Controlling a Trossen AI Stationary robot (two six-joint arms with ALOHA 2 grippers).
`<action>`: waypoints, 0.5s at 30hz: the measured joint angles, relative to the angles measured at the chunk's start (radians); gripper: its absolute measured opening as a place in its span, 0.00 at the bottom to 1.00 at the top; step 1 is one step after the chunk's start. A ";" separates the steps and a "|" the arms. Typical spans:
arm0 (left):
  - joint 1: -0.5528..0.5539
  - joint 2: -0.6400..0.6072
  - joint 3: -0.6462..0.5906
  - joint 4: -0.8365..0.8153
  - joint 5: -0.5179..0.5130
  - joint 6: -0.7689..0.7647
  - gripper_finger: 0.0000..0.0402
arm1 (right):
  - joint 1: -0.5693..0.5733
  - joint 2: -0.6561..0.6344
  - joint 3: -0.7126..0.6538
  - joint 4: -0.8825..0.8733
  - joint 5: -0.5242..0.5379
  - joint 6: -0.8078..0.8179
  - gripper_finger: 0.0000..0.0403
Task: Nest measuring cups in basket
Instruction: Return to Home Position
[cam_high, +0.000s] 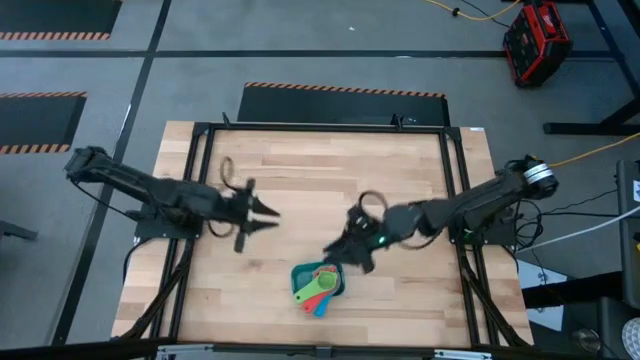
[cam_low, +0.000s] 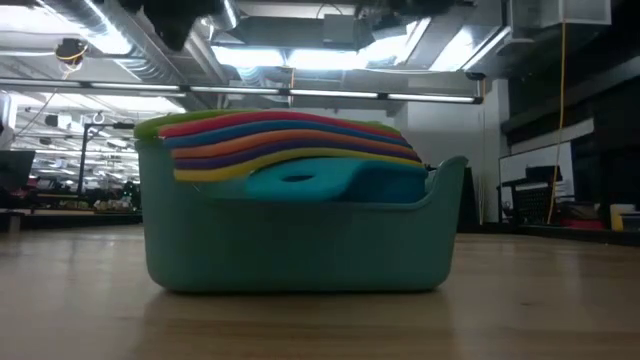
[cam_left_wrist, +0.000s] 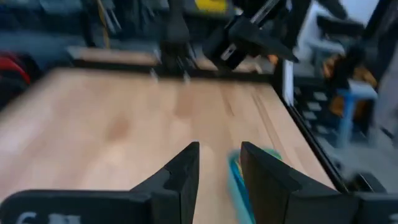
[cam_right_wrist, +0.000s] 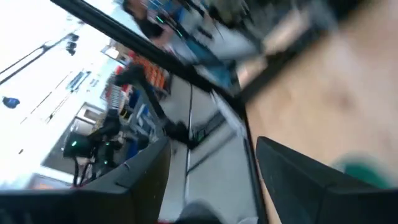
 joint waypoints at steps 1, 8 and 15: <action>0.012 -0.038 0.001 -0.002 -0.010 0.023 0.28 | -0.016 -0.033 0.000 -0.007 0.000 -0.058 0.60; 0.059 -0.312 0.000 -0.137 -0.140 0.153 0.28 | -0.096 -0.250 0.000 -0.023 -0.053 -0.477 0.60; 0.061 -0.581 0.000 -0.327 -0.251 0.227 0.28 | -0.145 -0.464 0.001 -0.183 -0.065 -0.665 0.60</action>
